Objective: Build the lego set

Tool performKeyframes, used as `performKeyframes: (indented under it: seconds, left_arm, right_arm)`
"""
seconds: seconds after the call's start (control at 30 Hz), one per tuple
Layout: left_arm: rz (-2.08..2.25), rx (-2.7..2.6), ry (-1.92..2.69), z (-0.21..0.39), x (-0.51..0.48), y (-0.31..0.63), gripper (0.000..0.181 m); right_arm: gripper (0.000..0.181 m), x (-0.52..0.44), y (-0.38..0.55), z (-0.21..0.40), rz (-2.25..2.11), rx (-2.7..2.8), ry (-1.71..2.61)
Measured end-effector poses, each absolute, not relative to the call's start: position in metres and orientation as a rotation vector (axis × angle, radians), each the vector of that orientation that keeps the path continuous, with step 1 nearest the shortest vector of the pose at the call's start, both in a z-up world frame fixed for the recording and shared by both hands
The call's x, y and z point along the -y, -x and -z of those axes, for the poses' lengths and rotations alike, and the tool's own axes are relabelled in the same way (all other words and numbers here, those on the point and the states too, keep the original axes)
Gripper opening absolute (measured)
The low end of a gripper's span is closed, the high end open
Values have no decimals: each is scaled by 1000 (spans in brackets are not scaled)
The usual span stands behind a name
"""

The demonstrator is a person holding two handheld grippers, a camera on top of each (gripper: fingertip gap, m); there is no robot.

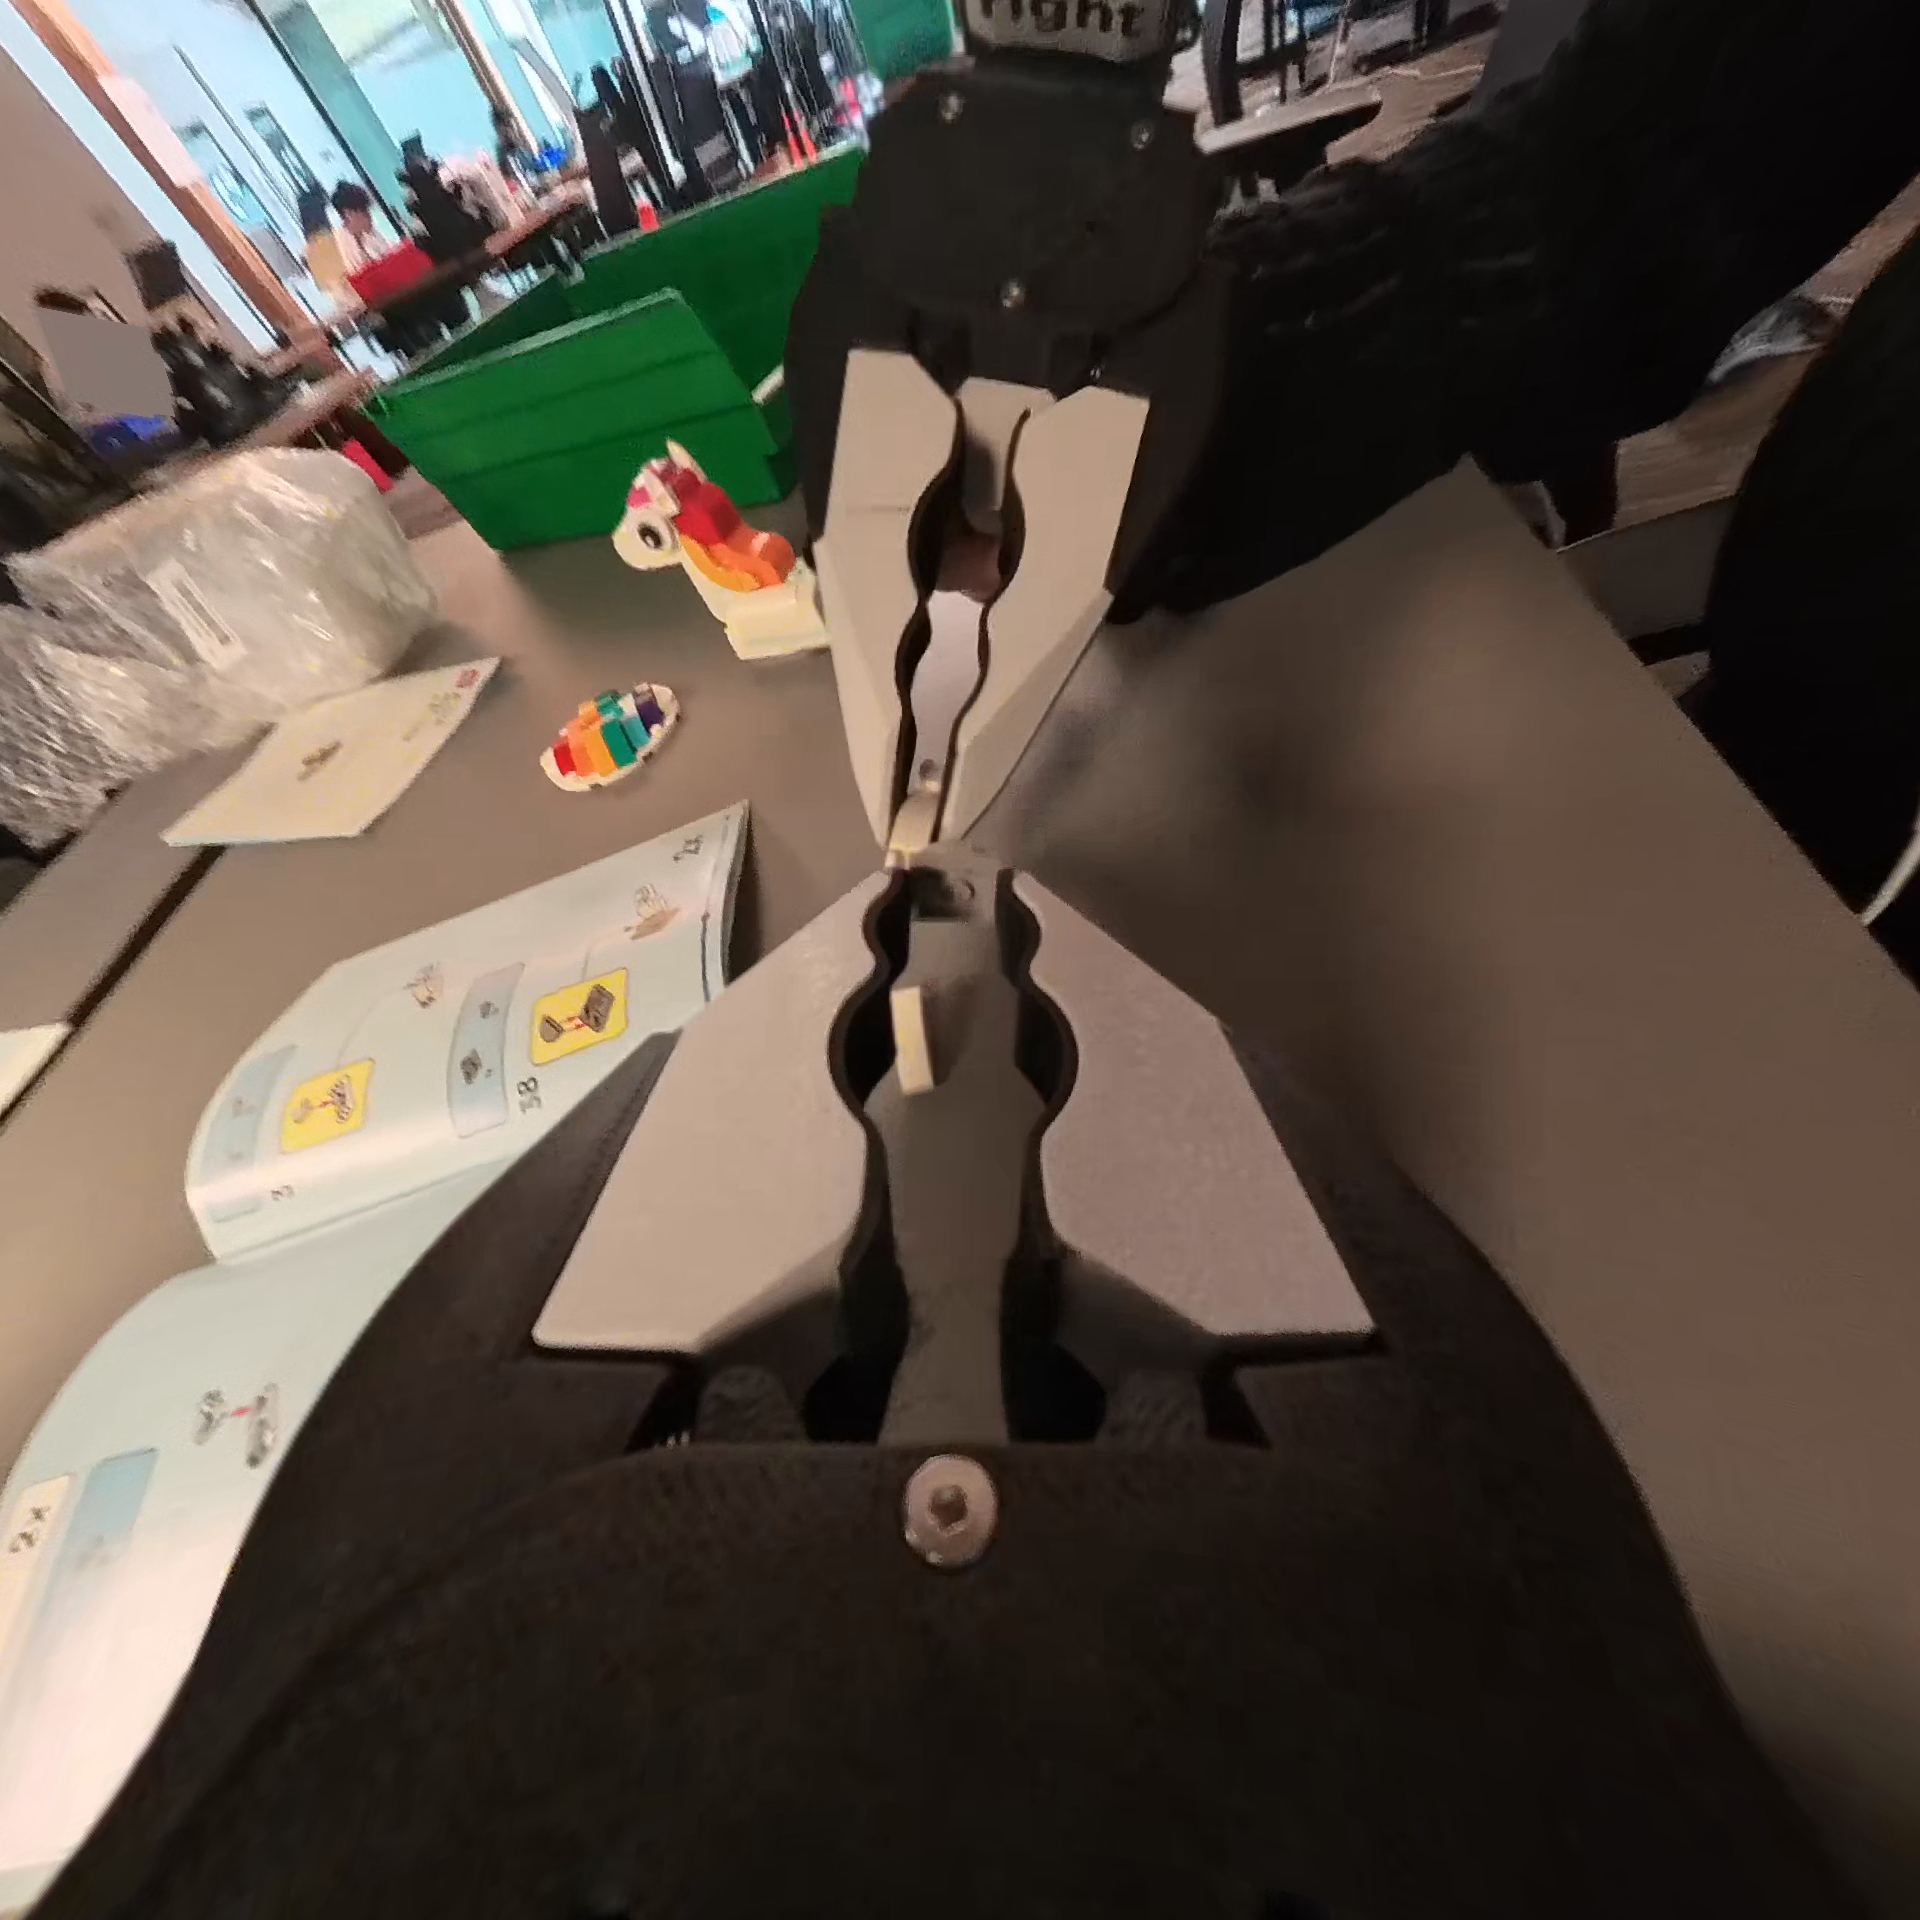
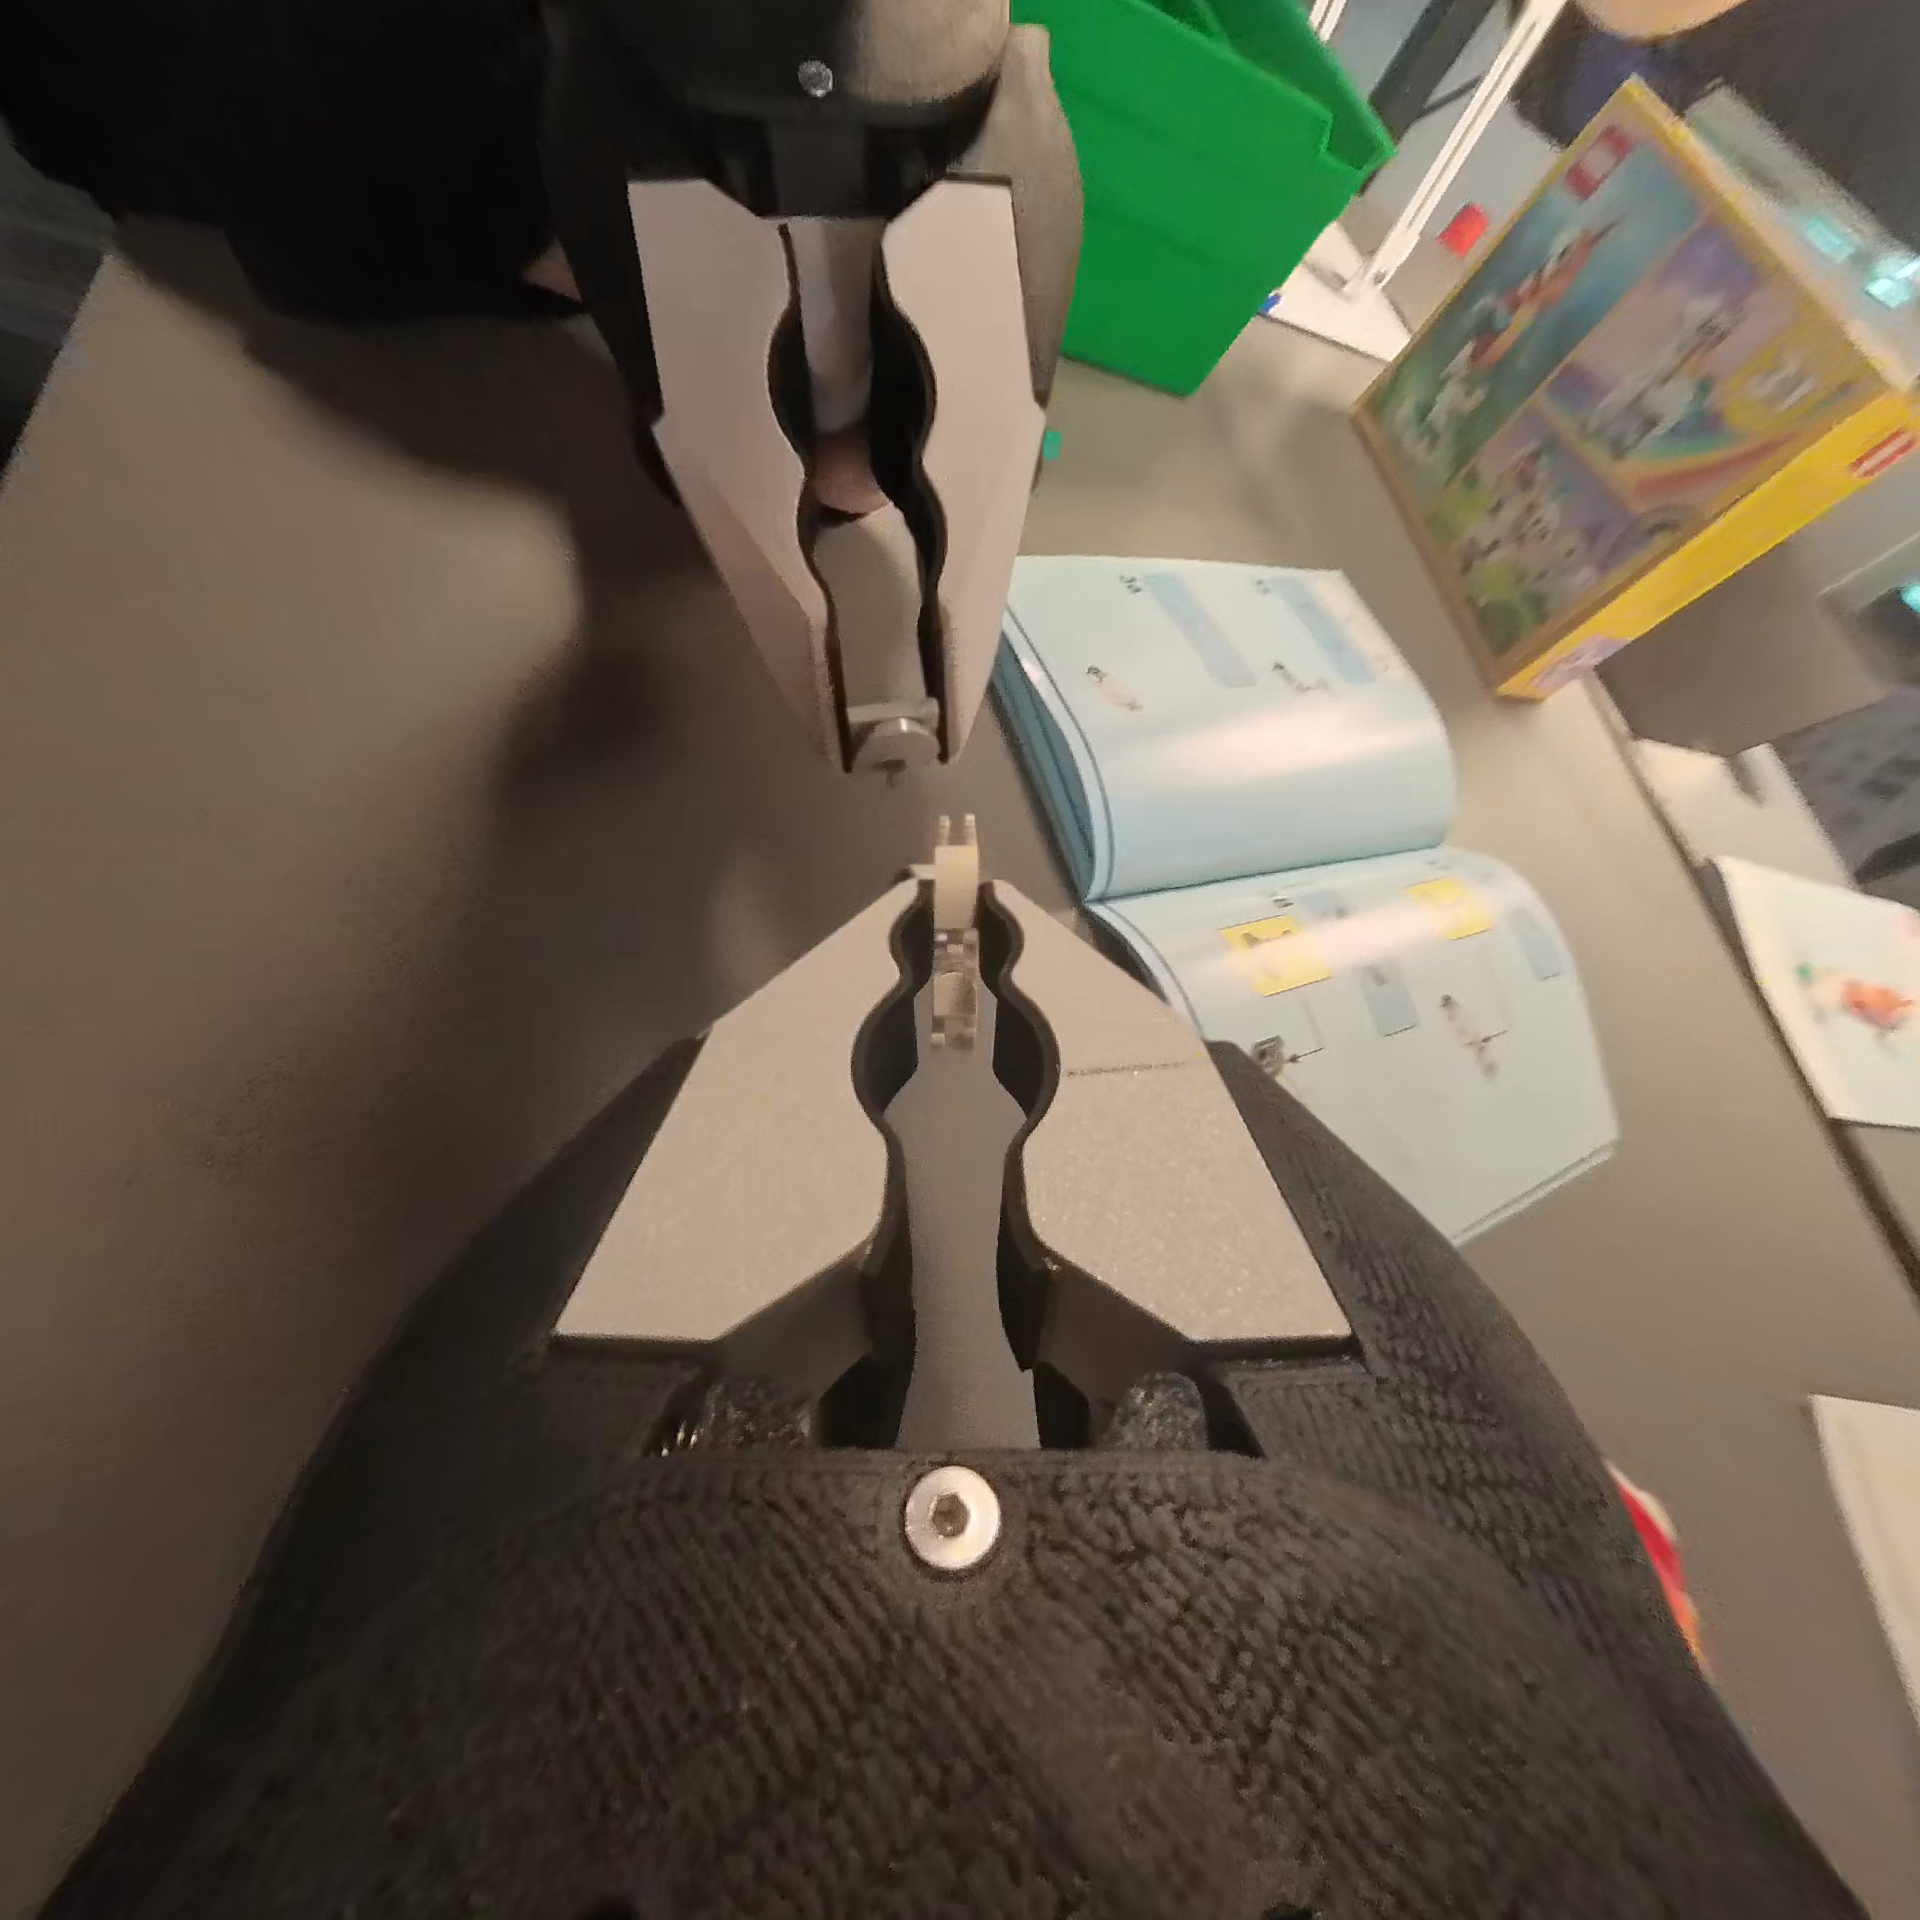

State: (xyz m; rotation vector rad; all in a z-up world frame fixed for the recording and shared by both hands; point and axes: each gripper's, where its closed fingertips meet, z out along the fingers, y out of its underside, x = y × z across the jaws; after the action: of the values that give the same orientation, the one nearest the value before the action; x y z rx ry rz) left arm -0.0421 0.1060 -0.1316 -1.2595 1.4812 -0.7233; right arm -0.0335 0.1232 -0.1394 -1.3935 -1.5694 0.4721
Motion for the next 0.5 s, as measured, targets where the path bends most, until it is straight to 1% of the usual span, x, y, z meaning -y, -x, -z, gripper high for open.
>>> performKeyframes:
  seconds: [0.23,0.5]
  left_arm:
    - [673,-1414,1126,115,-108,43,16]
    - [623,-1446,1097,121,-109,42,16]
  right_arm:
    - [6,-117,37,129,-269,1632,1165]
    - [6,-115,36,123,-207,1632,1095]
